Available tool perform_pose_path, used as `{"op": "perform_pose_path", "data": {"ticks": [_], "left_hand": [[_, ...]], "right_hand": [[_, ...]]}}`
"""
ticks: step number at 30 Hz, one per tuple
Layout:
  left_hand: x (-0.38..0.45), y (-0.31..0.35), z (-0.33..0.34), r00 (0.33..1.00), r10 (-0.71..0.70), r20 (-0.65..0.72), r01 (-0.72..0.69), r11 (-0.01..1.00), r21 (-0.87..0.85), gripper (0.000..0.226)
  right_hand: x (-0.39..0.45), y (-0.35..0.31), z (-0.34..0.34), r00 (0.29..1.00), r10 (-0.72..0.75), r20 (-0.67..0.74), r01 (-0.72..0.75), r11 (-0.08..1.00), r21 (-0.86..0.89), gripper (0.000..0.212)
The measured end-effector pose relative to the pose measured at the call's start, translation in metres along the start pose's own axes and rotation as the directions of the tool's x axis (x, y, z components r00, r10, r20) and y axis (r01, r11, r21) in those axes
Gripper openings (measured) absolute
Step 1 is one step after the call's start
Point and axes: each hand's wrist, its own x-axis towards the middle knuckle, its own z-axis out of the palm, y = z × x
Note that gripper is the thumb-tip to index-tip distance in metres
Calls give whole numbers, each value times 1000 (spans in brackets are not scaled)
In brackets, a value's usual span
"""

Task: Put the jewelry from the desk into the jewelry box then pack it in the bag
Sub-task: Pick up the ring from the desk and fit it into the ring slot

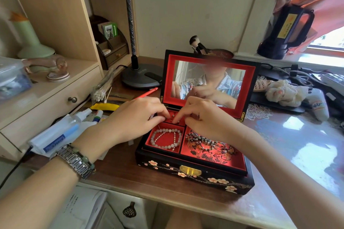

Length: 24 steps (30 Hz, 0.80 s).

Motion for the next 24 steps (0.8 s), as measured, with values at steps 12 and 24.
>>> {"op": "perform_pose_path", "data": {"ticks": [12, 24], "left_hand": [[-1, 0, -1, 999, 15, 35, -14, 999, -31, 20], [0, 0, -5, 997, -20, -74, 9, 989, -146, 14]], "right_hand": [[4, 3, 4, 1000, 11, -25, -12, 998, -66, 33], [3, 2, 0, 995, 22, -97, -21, 1000, 20, 27]]}}
